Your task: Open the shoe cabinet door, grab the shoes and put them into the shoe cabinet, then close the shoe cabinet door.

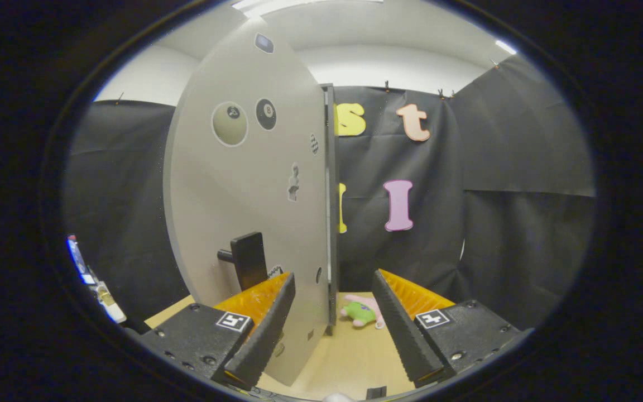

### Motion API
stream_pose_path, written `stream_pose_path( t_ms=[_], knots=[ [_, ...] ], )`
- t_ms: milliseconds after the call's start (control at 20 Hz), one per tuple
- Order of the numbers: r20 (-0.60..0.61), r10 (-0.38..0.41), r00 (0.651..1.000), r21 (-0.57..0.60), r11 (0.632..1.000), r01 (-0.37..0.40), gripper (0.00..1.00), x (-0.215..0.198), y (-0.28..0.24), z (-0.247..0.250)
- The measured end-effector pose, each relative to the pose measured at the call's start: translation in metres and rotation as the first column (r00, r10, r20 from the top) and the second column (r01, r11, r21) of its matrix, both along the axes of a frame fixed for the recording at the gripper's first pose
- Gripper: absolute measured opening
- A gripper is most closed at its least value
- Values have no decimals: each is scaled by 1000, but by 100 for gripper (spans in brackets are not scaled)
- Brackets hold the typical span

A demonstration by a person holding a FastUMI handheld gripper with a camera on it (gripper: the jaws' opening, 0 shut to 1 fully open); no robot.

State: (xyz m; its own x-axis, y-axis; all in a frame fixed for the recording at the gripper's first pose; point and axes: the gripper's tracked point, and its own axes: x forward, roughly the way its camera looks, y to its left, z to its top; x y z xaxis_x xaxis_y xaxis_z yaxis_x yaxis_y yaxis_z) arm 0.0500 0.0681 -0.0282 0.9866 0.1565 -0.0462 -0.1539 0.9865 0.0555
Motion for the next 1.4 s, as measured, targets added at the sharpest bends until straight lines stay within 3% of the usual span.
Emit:
stream_pose_path(
  t_ms=[550,1000,1400],
  knots=[
    [1,-11,1000,17,1000,11,93,22,89,6],
    [-18,61,998,-3,998,-61,97,55,190,3],
    [-37,41,998,-21,999,-41,98,62,215,-6]
  ],
)
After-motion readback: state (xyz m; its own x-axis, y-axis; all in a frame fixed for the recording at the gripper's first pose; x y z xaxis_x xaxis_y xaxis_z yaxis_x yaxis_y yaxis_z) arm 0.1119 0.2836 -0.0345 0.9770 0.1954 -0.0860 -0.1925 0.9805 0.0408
